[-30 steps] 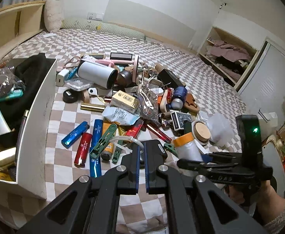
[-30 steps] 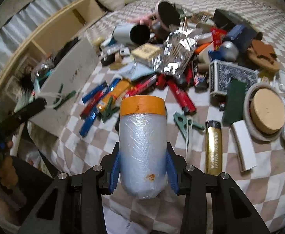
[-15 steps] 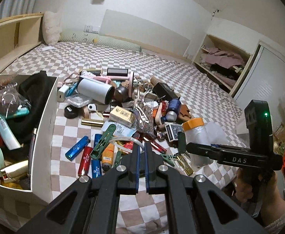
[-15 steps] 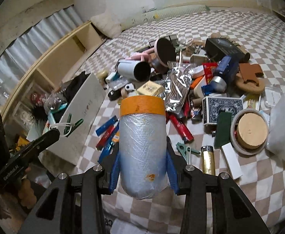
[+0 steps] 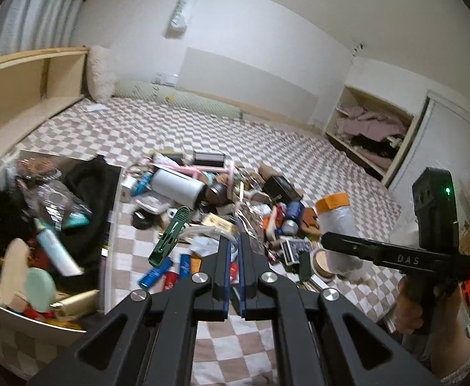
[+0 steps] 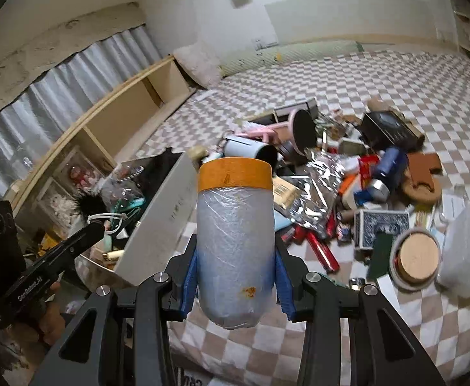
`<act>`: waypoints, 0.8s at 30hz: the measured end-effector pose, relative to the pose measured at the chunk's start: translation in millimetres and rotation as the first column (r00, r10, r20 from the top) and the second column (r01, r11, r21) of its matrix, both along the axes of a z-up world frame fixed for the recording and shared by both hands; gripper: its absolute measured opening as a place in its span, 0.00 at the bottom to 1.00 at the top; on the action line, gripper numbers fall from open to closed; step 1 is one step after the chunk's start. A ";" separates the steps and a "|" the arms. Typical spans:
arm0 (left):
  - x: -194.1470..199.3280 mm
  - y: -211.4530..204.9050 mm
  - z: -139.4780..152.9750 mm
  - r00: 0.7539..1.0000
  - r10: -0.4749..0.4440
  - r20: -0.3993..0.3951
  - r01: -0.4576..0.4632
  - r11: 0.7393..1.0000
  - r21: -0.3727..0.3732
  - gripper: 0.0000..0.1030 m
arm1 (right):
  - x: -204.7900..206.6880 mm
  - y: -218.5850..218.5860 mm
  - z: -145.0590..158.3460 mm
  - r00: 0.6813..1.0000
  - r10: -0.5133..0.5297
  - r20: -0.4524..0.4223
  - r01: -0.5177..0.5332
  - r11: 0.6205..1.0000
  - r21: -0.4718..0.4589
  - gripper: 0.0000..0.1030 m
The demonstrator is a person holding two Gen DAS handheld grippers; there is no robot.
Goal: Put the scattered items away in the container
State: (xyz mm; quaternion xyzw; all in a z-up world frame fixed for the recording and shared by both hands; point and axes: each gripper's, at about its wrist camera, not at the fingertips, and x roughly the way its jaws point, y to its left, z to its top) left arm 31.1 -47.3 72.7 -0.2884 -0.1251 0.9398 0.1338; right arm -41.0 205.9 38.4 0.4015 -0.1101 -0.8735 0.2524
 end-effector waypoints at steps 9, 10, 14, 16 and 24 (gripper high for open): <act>14.7 -68.6 21.3 0.987 0.159 -0.036 -0.160 0.987 -0.019 0.04 | -1.4 -31.0 14.7 0.999 0.043 -0.023 -0.043 0.999 -0.013 0.41; 16.7 -74.9 22.7 0.984 0.173 -0.040 -0.174 0.984 -0.023 0.04 | -2.1 -34.2 15.1 0.999 0.045 -0.021 -0.045 0.999 -0.012 0.41; 25.4 -99.6 26.9 0.972 0.228 -0.052 -0.230 0.973 -0.034 0.04 | -4.3 -48.0 17.0 0.998 0.067 -0.017 -0.067 0.998 -0.009 0.41; 29.9 -110.6 28.3 0.966 0.253 -0.056 -0.255 0.966 -0.034 0.04 | -4.6 -55.7 19.0 0.996 0.082 -0.021 -0.082 0.997 -0.005 0.41; 42.2 -140.9 30.3 0.943 0.327 -0.060 -0.329 0.944 -0.031 0.04 | -4.7 -85.1 30.2 0.989 0.139 -0.042 -0.139 0.990 0.003 0.41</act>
